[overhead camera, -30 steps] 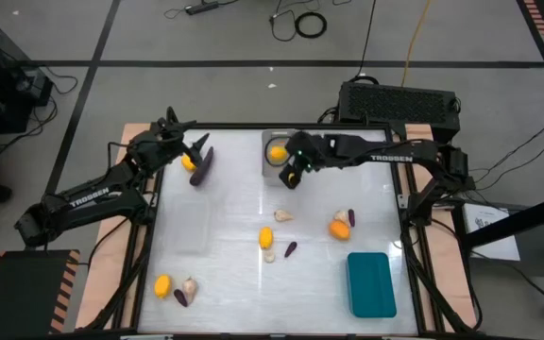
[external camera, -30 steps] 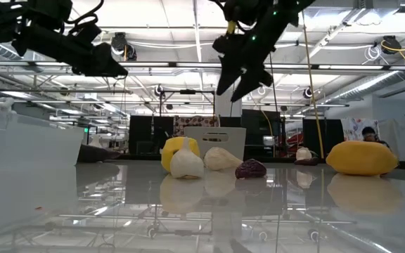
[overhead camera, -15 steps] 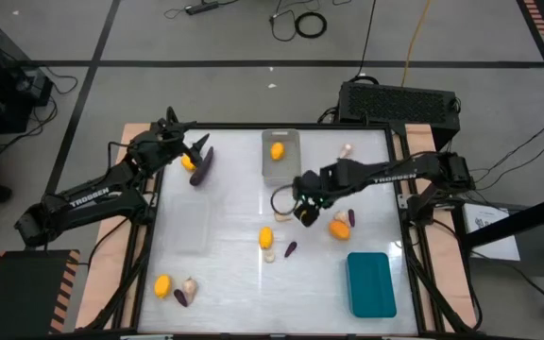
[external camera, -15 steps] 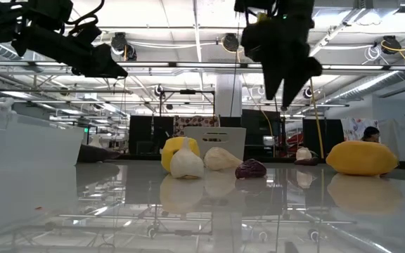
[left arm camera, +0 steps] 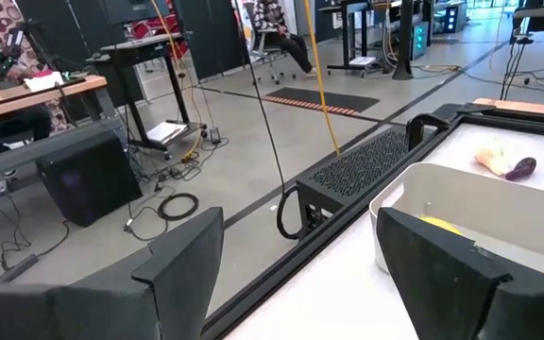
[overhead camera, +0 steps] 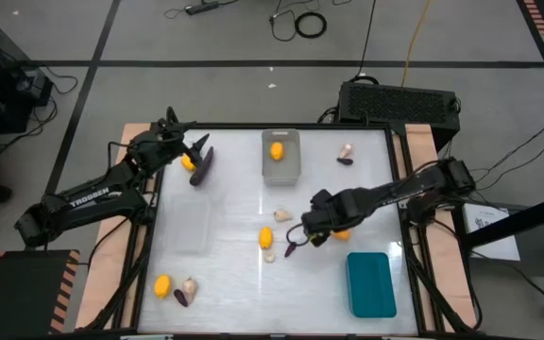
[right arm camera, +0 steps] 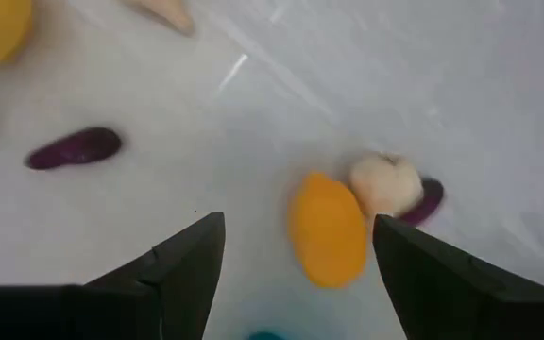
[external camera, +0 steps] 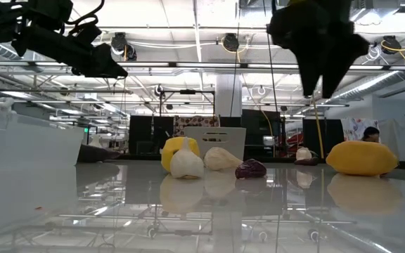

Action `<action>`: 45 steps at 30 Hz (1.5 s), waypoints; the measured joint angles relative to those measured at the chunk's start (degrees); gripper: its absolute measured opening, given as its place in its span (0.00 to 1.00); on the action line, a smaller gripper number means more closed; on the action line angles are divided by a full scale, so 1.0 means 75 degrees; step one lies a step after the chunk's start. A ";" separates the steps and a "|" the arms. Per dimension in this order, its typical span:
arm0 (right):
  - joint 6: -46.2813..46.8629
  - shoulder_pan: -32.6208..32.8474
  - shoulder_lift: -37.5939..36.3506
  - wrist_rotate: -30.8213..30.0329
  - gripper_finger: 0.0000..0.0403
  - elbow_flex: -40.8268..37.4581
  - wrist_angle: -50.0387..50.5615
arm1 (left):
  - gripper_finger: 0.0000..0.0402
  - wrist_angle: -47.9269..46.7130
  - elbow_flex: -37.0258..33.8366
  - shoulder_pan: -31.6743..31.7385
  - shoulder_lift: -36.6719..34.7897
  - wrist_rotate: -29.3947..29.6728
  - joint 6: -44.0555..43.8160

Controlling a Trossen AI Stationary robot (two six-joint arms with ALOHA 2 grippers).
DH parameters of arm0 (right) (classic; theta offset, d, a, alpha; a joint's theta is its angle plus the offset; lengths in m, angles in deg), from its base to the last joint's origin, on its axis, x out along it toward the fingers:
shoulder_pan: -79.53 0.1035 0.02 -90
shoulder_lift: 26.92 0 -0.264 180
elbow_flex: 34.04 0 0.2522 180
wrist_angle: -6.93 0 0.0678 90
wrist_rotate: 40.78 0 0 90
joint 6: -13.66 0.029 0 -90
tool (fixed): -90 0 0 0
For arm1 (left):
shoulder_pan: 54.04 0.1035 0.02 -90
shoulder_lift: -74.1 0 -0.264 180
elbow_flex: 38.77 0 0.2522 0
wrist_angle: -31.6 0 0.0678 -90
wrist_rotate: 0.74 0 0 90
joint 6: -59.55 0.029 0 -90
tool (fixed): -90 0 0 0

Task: Sort produce into baskets
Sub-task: Put the lemon into the gray bin

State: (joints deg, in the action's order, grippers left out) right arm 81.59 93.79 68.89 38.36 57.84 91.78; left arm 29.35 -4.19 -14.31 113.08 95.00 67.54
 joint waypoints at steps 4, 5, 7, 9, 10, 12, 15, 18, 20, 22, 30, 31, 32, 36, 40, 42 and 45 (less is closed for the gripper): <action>0.0439 0.0123 0.0000 -0.0366 0.65 0.0000 0.0234 | 0.72 0.0020 0.0000 0.0000 0.0000 0.0000 0.0012; 0.0456 0.0123 0.0000 -0.0345 0.65 0.0000 0.0223 | 0.72 0.0020 0.0000 0.0000 0.0000 0.0000 0.0012; 0.0461 0.0123 0.0000 -0.0241 0.65 0.0000 0.0194 | 0.72 0.0020 0.0000 0.0000 0.0000 0.0000 0.0012; 0.0460 0.0115 0.0000 -0.0205 0.65 0.0000 0.0172 | 0.72 0.0012 0.0000 0.0002 0.0000 0.0000 -0.0008; 0.0454 0.0115 0.0000 -0.0229 0.65 0.0000 0.0161 | 0.72 -0.0008 0.0000 0.0000 0.0000 -0.0014 -0.0012; 0.0323 0.0113 0.0000 -0.0450 0.65 0.0000 0.0041 | 0.72 -0.0068 0.0000 0.0001 -0.0002 -0.0143 -0.0013; -0.0095 0.0012 0.0000 -0.0722 0.67 0.0000 -0.0393 | 0.72 -0.0070 0.0000 0.0000 -0.0003 -0.0354 -0.0032; -0.0692 -0.0114 0.0000 -0.0739 0.73 0.0000 -0.1019 | 0.72 -0.0197 0.0000 0.0001 -0.0003 -0.0460 -0.0214; -0.1051 -0.0197 0.0000 -0.0692 0.78 0.0000 -0.1314 | 0.72 -0.0271 0.0000 0.0000 -0.0002 -0.0515 -0.0219; -0.1415 -0.0280 0.0000 -0.0462 0.83 0.0000 -0.1379 | 0.72 -0.0275 0.0000 0.0000 0.0000 -0.0536 -0.0224; -0.0484 -0.0244 0.0000 -0.0320 0.88 0.0000 0.0364 | 0.72 -0.0265 0.0000 0.0000 -0.0003 -0.0620 -0.0430; -0.0270 -0.0194 0.0000 -0.0271 0.88 0.0000 0.0524 | 0.72 -0.0260 0.0000 0.0000 0.0000 -0.0649 -0.0431; -0.0064 -0.0146 0.0000 -0.0194 0.88 0.0000 0.0642 | 0.72 -0.0226 0.0000 0.0000 -0.0001 -0.0678 -0.0431; 0.0487 0.0021 -0.0006 0.0050 0.88 -0.0195 0.0777 | 0.72 -0.0218 0.0000 0.0000 -0.0003 -0.0694 -0.0428; 0.0675 0.0116 -0.0001 0.0099 0.88 -0.0818 0.0642 | 0.72 -0.0200 0.0000 0.0000 0.0000 -0.0694 -0.0398; 0.0673 0.0117 -0.0003 0.0175 0.88 -0.1114 0.0295 | 0.72 -0.0143 0.0000 0.0000 -0.0001 -0.0694 -0.0371; 0.0491 0.0098 0.0001 0.0669 0.88 -0.1441 -0.0297 | 0.72 -0.0075 0.0000 0.0000 0.0000 -0.0694 -0.0367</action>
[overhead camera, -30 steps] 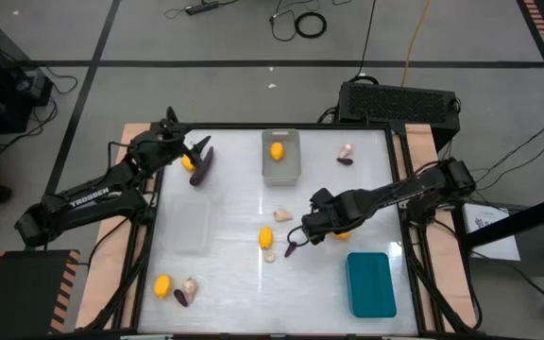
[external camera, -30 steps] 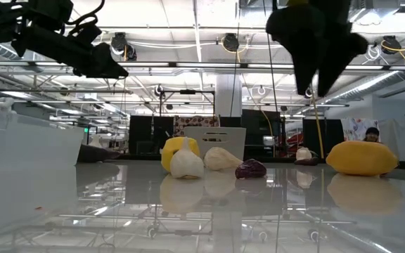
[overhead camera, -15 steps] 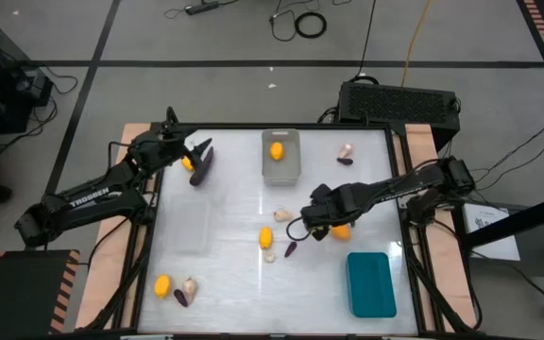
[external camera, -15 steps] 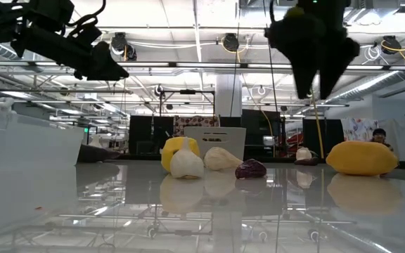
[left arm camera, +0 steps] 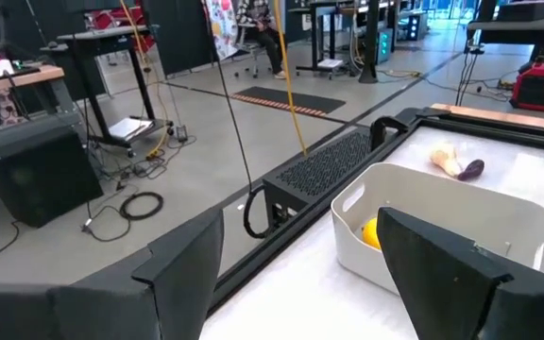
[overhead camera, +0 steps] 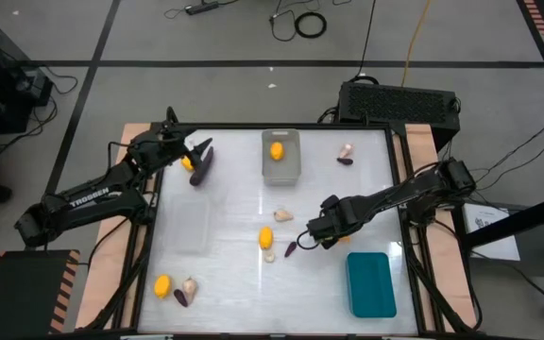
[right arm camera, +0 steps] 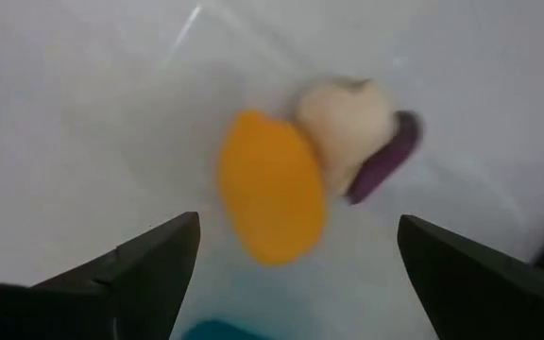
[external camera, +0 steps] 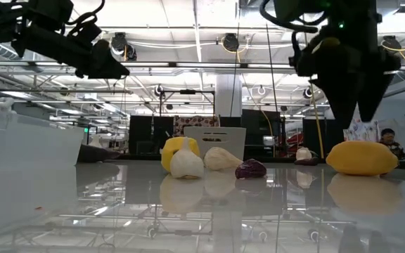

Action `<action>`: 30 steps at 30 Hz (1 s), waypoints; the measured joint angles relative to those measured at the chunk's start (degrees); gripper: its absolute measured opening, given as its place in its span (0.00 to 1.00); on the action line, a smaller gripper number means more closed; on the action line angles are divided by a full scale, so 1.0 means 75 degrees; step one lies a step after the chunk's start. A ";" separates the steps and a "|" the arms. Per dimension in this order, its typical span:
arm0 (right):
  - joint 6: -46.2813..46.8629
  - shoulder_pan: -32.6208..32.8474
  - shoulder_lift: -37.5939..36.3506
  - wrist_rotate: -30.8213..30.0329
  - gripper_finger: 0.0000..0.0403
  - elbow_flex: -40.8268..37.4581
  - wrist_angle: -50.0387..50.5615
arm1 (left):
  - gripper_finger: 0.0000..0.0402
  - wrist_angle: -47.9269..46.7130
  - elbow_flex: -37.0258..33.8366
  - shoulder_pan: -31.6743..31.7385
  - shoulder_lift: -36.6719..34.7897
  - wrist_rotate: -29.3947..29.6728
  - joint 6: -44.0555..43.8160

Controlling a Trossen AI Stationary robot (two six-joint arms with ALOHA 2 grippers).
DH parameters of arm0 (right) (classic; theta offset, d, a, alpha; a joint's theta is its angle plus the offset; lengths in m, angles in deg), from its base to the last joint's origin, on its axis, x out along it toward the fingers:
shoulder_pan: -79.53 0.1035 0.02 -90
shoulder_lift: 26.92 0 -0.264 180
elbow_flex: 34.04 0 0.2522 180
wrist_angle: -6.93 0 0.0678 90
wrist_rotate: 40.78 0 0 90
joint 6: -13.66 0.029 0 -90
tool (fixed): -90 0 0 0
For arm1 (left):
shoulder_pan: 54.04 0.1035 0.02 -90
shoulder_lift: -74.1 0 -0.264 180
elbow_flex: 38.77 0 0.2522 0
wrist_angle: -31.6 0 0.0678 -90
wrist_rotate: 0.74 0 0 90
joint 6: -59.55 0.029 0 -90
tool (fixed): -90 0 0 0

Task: Sort produce into baskets
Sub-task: Put the lemon into the gray bin

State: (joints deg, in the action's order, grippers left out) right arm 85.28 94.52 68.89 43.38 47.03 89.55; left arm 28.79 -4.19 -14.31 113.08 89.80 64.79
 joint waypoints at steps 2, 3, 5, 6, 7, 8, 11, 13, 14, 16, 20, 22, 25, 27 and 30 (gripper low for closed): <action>-0.0127 -0.0001 -0.0001 0.0139 0.88 -0.0212 -0.0449 | 0.72 0.0039 0.0000 0.0000 0.0000 0.0000 0.0003; -0.0143 -0.0001 -0.0001 0.0157 0.88 -0.0318 -0.0668 | 0.72 0.0039 0.0000 0.0000 0.0000 0.0000 0.0003; -0.0146 -0.0004 -0.0001 0.0169 0.88 -0.0535 -0.1021 | 0.72 0.0037 0.0000 0.0000 0.0000 0.0000 0.0003; -0.0137 -0.0004 -0.0001 0.0169 0.88 -0.0653 -0.1156 | 0.72 0.0037 0.0000 0.0000 0.0000 0.0000 0.0003; -0.0111 -0.0004 -0.0001 0.0169 0.88 -0.0784 -0.1258 | 0.72 0.0037 0.0000 0.0000 0.0000 0.0000 0.0003; -0.0095 -0.0004 -0.0001 0.0169 0.88 -0.0914 -0.1359 | 0.72 0.0034 0.0000 0.0000 0.0000 0.0000 0.0003; -0.0099 -0.0004 -0.0001 0.0216 0.87 -0.1195 -0.1617 | 0.72 0.0033 0.0000 0.0000 0.0000 0.0000 0.0006; -0.0137 -0.0004 -0.0001 0.0231 0.87 -0.1279 -0.1695 | 0.72 0.0031 0.0000 0.0000 0.0000 0.0000 0.0006; -0.0143 -0.0004 -0.0001 0.0233 0.87 -0.1296 -0.1741 | 0.72 0.0033 0.0000 0.0000 0.0000 0.0000 0.0006; -0.0169 -0.0004 -0.0001 0.0233 0.85 -0.1298 -0.1823 | 0.72 0.0031 0.0000 0.0000 0.0000 0.0000 0.0006; -0.0283 -0.0061 -0.0001 0.0386 0.74 -0.1298 -0.1870 | 0.72 0.0024 0.0000 0.0000 0.0000 0.0000 0.0006; -0.0387 -0.0136 -0.0001 0.0751 0.66 -0.1298 -0.1897 | 0.72 0.0018 0.0000 0.0000 0.0000 0.0000 0.0005; -0.0631 -0.0208 -0.0001 0.1052 0.54 -0.1286 -0.1932 | 0.72 -0.0022 0.0000 0.0000 0.0000 0.0003 0.0004; -0.0933 -0.0271 -0.0001 0.1053 0.46 -0.1188 -0.1914 | 0.72 -0.0089 0.0000 0.0000 0.0000 0.0000 0.0014; -0.1475 -0.0425 -0.0001 0.0972 0.39 -0.0888 -0.1913 | 0.72 -0.0191 0.0000 0.0000 0.0000 0.0003 0.0022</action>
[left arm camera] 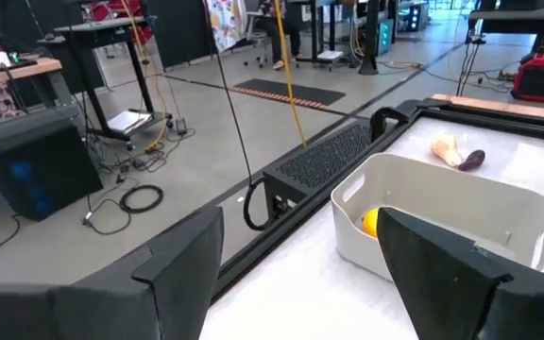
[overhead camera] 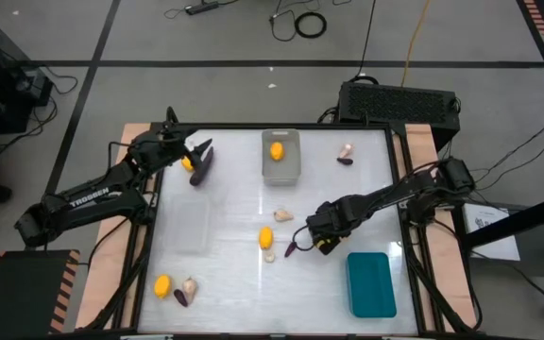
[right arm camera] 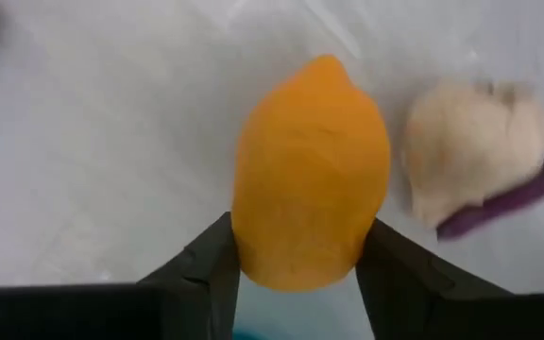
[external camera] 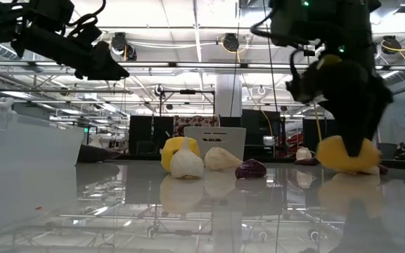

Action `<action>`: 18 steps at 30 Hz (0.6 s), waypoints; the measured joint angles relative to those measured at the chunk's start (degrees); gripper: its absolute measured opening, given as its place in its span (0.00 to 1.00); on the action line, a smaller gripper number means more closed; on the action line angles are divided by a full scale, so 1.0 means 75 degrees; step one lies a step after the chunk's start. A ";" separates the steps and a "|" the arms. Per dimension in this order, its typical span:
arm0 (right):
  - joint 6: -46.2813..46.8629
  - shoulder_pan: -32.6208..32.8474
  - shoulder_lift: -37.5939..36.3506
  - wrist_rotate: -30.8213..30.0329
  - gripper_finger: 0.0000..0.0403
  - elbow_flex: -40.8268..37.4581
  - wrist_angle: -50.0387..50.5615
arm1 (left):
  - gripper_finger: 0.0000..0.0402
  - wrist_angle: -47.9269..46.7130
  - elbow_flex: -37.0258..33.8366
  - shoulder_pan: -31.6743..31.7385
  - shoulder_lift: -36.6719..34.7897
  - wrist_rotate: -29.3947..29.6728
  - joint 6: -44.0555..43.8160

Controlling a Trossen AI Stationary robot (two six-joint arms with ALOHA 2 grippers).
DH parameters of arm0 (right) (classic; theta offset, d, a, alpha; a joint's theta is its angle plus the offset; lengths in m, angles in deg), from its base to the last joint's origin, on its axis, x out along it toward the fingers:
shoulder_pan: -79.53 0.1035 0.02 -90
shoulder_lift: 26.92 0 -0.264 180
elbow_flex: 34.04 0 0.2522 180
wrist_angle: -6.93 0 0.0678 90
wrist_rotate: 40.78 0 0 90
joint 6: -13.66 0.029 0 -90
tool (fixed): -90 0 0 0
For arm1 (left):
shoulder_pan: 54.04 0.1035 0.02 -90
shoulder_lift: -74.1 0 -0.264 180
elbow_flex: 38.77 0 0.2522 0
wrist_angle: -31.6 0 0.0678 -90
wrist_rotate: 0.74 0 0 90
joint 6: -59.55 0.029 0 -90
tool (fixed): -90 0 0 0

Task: Sort produce into baskets
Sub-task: Put the lemon into the gray bin

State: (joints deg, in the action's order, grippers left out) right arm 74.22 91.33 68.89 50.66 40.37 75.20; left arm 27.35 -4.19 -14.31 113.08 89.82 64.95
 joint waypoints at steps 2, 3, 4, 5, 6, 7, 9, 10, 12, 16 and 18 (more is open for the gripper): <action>-0.0427 -0.0133 0.0000 -0.0007 0.39 0.0296 0.0002 | 0.72 -0.0019 0.0000 0.0000 0.0000 0.0000 -0.0005; -0.0654 -0.0202 0.0000 -0.0007 0.39 0.0466 -0.0001 | 0.72 -0.0068 0.0000 0.0000 0.0000 -0.0003 -0.0018; -0.0913 -0.0272 0.0000 -0.0009 0.39 0.0647 -0.0001 | 0.72 -0.0136 0.0000 0.0000 0.0000 -0.0006 -0.0019; -0.1194 -0.0349 0.0000 -0.0025 0.41 0.0837 0.0001 | 0.72 -0.0201 0.0000 0.0000 0.0000 -0.0009 -0.0016; -0.1479 -0.0427 0.0000 -0.0125 0.43 0.1036 -0.0001 | 0.72 -0.0238 0.0000 0.0000 0.0000 -0.0010 -0.0010; -0.1790 -0.0511 0.0000 -0.0342 0.45 0.1246 -0.0003 | 0.72 -0.0252 0.0000 0.0000 0.0000 -0.0012 -0.0008; -0.2416 -0.0695 0.0000 -0.0997 0.48 0.1649 -0.0059 | 0.72 -0.0282 0.0000 0.0000 0.0000 -0.0015 -0.0010; -0.2719 -0.0802 0.0000 -0.1383 0.48 0.1820 -0.0131 | 0.72 -0.0305 0.0000 0.0000 0.0000 -0.0017 -0.0010; -0.3291 -0.1015 0.0000 -0.2190 0.49 0.2065 -0.0431 | 0.72 -0.0345 0.0000 0.0000 0.0000 -0.0020 -0.0008; -0.4363 -0.1499 0.0000 -0.3040 0.48 0.2148 -0.1567 | 0.72 -0.0381 0.0001 0.0000 0.0000 -0.0047 -0.0010; -0.4867 -0.1767 0.0000 -0.3023 0.47 0.2070 -0.2343 | 0.72 -0.0398 0.0000 0.0000 0.0000 -0.0047 -0.0008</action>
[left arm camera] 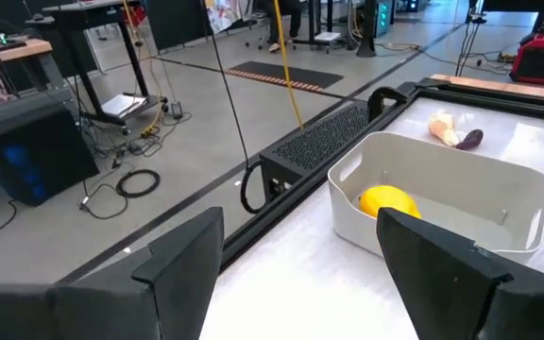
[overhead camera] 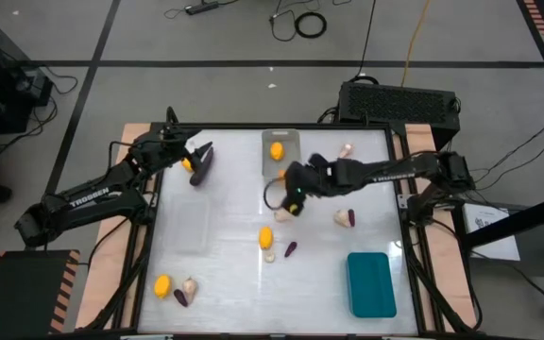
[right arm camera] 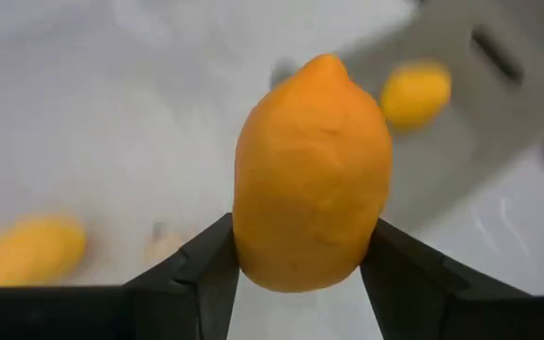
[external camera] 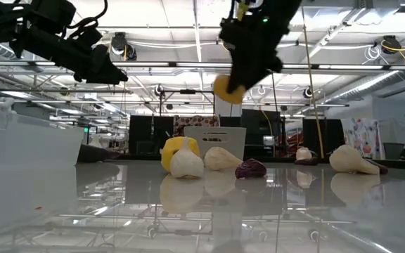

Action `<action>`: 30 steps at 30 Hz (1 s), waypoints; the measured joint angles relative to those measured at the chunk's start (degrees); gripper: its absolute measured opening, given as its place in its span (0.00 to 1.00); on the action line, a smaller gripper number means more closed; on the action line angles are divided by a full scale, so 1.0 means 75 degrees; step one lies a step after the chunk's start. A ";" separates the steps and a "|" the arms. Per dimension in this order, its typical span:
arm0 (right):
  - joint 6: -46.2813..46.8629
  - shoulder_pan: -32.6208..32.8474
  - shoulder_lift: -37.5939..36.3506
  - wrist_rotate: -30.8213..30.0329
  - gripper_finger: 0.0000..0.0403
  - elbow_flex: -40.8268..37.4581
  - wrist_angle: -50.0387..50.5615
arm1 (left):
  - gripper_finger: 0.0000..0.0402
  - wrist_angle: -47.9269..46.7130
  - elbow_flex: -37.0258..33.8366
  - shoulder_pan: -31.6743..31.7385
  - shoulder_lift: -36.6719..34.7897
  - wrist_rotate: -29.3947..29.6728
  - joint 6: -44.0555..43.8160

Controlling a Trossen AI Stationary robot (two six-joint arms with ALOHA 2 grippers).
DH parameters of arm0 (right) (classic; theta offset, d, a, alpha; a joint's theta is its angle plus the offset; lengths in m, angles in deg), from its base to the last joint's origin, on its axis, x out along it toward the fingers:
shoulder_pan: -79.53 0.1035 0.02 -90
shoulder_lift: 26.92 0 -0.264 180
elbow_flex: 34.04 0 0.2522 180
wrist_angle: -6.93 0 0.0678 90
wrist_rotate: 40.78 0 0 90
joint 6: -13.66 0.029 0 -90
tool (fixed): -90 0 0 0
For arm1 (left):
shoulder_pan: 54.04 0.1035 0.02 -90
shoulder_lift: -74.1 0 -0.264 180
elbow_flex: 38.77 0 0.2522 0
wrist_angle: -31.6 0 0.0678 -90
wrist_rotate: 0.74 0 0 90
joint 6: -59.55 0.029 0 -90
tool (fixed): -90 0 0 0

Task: Sort produce into baskets
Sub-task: Put the lemon into the gray bin

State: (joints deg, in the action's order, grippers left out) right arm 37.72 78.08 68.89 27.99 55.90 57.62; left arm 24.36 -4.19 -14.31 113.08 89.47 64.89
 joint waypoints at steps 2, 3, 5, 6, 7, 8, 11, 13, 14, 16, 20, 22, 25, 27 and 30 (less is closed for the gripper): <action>-0.0388 -0.0255 0.0097 -0.0001 0.47 -0.0077 -0.0741 | 0.72 -0.0027 0.0000 0.0000 0.0000 -0.0002 0.0001; -0.0516 -0.0374 0.0126 0.0015 0.47 -0.0100 -0.0961 | 0.72 -0.0035 0.0000 0.0000 0.0000 -0.0003 -0.0002; -0.0721 -0.0600 0.0210 0.0009 0.47 -0.0156 -0.1201 | 0.72 -0.0051 0.0000 0.0000 0.0000 -0.0005 -0.0010; -0.0842 -0.0707 0.0299 -0.0013 0.48 -0.0147 -0.1445 | 0.72 -0.0086 0.0000 0.0000 0.0000 -0.0005 -0.0009; -0.0939 -0.0821 0.0360 -0.0008 0.49 -0.0134 -0.1643 | 0.72 -0.0134 0.0000 0.0001 0.0000 -0.0005 -0.0003; -0.1008 -0.0929 0.0390 0.0006 0.50 -0.0140 -0.1639 | 0.72 -0.0177 0.0000 0.0000 0.0000 -0.0008 -0.0003; -0.1054 -0.1239 0.0696 0.0003 0.54 -0.0132 -0.1970 | 0.72 -0.0228 0.0000 0.0000 -0.0001 -0.0011 -0.0017; -0.1244 -0.1417 0.0848 0.0029 0.58 -0.0148 -0.1827 | 0.72 -0.0233 0.0000 -0.0019 -0.0003 -0.0024 -0.0063; -0.1351 -0.1498 0.0961 0.0039 0.60 -0.0155 -0.1828 | 0.72 -0.0241 0.0000 -0.0032 0.0009 -0.0043 -0.0063; -0.1525 -0.1647 0.1090 0.0073 0.64 -0.0146 -0.1887 | 0.72 -0.0376 0.0001 -0.0053 0.0008 -0.0059 -0.0045; -0.1587 -0.1852 0.1139 0.0073 0.71 -0.0147 -0.1824 | 0.72 -0.0442 0.0003 -0.0082 0.0044 -0.0072 -0.0053; -0.1658 -0.1877 0.1120 0.0079 0.73 -0.0146 -0.1838 | 0.72 -0.0388 0.0003 -0.0116 0.0076 -0.0087 -0.0060; -0.1728 -0.1845 0.0987 0.0109 0.74 -0.0146 -0.2095 | 0.72 -0.0409 0.0003 -0.0114 0.0094 -0.0144 -0.0067; -0.1647 -0.1788 0.0872 0.0343 0.74 -0.0142 -0.2286 | 0.72 -0.0409 0.0003 -0.0114 0.0100 -0.0164 -0.0066; -0.1263 -0.1637 0.0828 0.1162 0.74 -0.0134 -0.2464 | 0.72 -0.0405 0.0003 -0.0114 0.0102 -0.0221 -0.0069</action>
State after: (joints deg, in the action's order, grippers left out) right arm 28.25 65.80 75.10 36.71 54.89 39.14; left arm 21.33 -4.17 -15.17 113.84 87.81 64.37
